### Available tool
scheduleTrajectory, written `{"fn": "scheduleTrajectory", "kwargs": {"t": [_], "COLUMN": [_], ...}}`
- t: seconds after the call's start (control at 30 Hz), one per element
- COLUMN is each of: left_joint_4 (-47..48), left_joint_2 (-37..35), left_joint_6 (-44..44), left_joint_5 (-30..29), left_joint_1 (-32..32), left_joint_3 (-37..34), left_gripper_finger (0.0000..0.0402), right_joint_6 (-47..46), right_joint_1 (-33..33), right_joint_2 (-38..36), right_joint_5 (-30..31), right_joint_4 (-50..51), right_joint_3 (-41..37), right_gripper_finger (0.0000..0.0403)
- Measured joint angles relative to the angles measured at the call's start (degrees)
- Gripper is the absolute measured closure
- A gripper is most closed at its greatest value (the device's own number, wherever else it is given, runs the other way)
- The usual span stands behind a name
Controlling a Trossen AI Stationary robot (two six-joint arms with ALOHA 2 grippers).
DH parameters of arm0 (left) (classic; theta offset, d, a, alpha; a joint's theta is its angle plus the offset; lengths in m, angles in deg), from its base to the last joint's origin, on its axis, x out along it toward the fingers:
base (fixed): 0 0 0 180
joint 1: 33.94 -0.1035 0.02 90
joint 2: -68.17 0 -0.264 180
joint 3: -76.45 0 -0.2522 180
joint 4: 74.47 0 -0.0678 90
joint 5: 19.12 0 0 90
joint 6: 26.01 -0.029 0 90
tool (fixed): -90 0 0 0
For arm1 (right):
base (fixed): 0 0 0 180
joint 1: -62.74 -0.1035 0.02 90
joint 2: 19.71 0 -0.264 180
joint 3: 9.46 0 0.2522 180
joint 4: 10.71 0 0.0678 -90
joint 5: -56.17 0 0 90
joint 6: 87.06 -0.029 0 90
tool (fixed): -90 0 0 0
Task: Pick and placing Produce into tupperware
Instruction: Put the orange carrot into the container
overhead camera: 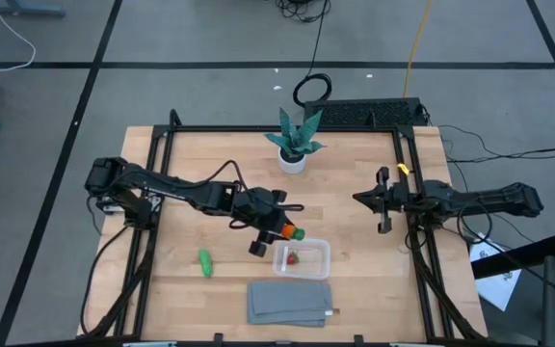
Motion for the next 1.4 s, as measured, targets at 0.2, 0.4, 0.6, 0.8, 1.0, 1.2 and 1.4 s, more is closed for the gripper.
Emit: {"fn": "scheduleTrajectory", "kwargs": {"t": [0.2, 0.4, 0.6, 0.8, 1.0, 1.2, 1.4], "left_joint_4": [-4.6, -5.6, 2.1, 8.3, 7.4, 6.3, 5.1], "left_joint_2": [2.7, 8.7, 17.3, 24.0, 25.7, 26.2, 27.8], "left_joint_6": [0.7, 0.6, -1.6, -3.3, -2.6, 0.5, 1.5], "left_joint_5": [1.2, 6.0, 9.5, 10.8, 13.0, 14.1, 14.1], "left_joint_1": [-1.2, -1.9, -1.8, -1.8, -1.8, -1.1, -0.2], "left_joint_3": [0.2, 4.6, 14.5, 20.7, 21.3, 21.3, 21.4], "left_gripper_finger": [0.0231, 0.0231, 0.0231, 0.0231, 0.0231, 0.0231, 0.0231], "right_joint_6": [0.5, 0.7, 0.7, 0.7, 0.7, 0.7, 0.7], "right_joint_1": [0.0, 0.0, 0.0, 0.0, 0.0, 0.0, 0.0], "right_joint_2": [-1.9, -1.2, -1.1, -1.1, -1.1, -1.1, -1.1], "right_joint_5": [0.0, 0.0, -0.1, 0.0, 0.0, -0.1, 0.0], "right_joint_4": [1.9, 2.3, 3.0, 3.1, 3.6, 3.9, 4.1], "right_joint_3": [0.0, -0.1, 0.0, 0.0, 0.0, 0.0, 0.0], "right_gripper_finger": [0.0403, 0.0403, 0.0403, 0.0403, 0.0403, 0.0403, 0.0403]}}
